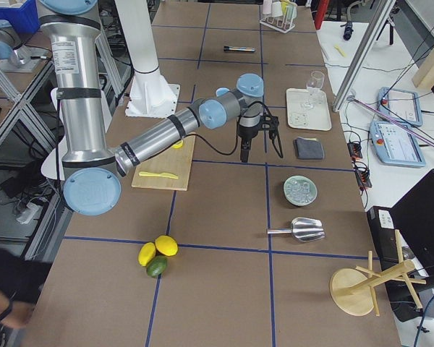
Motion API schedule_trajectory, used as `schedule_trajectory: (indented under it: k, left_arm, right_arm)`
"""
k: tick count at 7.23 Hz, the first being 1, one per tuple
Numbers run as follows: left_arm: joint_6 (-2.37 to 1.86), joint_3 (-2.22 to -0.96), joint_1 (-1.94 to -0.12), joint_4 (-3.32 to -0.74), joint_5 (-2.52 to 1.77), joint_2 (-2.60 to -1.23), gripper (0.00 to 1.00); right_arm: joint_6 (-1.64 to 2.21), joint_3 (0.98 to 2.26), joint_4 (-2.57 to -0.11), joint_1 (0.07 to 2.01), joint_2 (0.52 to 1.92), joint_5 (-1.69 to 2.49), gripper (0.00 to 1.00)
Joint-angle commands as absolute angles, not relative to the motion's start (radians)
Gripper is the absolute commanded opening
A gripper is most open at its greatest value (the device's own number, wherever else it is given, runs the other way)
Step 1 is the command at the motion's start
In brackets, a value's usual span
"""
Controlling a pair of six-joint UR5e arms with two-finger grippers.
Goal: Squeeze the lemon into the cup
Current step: 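Move the right gripper toward the lemon on the wooden cutting board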
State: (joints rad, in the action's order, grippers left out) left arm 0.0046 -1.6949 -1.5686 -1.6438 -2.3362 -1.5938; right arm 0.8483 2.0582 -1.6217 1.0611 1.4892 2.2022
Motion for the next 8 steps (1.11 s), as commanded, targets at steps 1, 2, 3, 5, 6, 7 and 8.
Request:
schedule_trajectory:
  k: [1, 2, 3, 5, 6, 7, 8]
  left_arm:
    - [0.006, -1.697, -1.568, -1.646, -2.338, -1.594, 1.0]
    - [0.011, -1.697, -1.568, -1.647, -2.338, -1.595, 1.0]
    - [0.014, -1.697, -1.569, -1.647, -2.336, -1.595, 1.0]
    - [0.015, -1.698, -1.569, -1.649, -2.336, -1.595, 1.0]
    - [0.015, -1.698, -1.569, -1.651, -2.336, -1.597, 1.0]
    - [0.015, -1.698, -1.568, -1.651, -2.336, -1.597, 1.0]
    - [0.015, -1.698, -1.569, -1.651, -2.336, -1.597, 1.0]
  right_arm:
    - [1.143, 2.13, -1.449, 0.86, 1.544, 2.111, 1.0]
    - [1.248, 2.173, -1.422, 0.733, 1.574, 2.021, 1.0]
    - [1.335, 2.206, -1.422, 0.618, 1.586, 1.934, 1.0]
    - [1.492, 2.269, -1.37, 0.397, 1.652, 1.745, 1.0]
    - [1.553, 2.266, -1.336, 0.3, 1.679, 1.647, 1.0]
    - [1.558, 2.264, -1.333, 0.257, 1.683, 1.61, 1.0]
    - [1.56, 2.25, -1.333, 0.241, 1.683, 1.608, 1.0]
